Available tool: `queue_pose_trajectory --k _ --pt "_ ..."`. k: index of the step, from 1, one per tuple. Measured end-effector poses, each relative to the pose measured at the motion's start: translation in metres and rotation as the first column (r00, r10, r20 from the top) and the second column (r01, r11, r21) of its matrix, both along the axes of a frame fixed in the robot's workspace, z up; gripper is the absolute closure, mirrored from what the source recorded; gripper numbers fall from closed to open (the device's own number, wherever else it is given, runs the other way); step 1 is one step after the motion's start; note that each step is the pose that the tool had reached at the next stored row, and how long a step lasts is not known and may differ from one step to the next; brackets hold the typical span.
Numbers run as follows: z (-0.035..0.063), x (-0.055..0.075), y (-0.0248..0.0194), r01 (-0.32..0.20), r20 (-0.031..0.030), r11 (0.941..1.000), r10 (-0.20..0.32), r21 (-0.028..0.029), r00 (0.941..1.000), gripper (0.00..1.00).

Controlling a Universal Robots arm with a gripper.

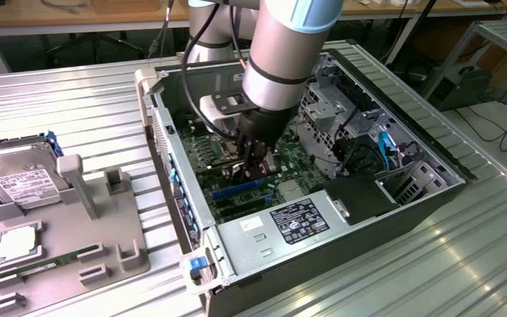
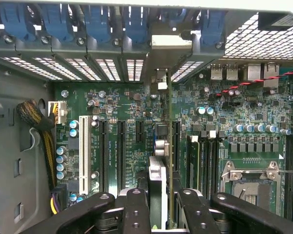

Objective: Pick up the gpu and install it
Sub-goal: 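Insert the gpu into the slot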

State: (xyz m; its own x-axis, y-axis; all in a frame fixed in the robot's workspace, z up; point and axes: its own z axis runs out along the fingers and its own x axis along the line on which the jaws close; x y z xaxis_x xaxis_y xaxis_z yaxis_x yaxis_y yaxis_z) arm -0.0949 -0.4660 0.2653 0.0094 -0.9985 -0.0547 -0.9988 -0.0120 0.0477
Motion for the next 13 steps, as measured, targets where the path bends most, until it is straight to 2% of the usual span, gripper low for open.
queue_pose_trajectory --k 13 --pt "-0.0015 -0.0028 0.0000 0.000 -0.0004 1.0000 0.000 -0.0001 1.0000 0.72"
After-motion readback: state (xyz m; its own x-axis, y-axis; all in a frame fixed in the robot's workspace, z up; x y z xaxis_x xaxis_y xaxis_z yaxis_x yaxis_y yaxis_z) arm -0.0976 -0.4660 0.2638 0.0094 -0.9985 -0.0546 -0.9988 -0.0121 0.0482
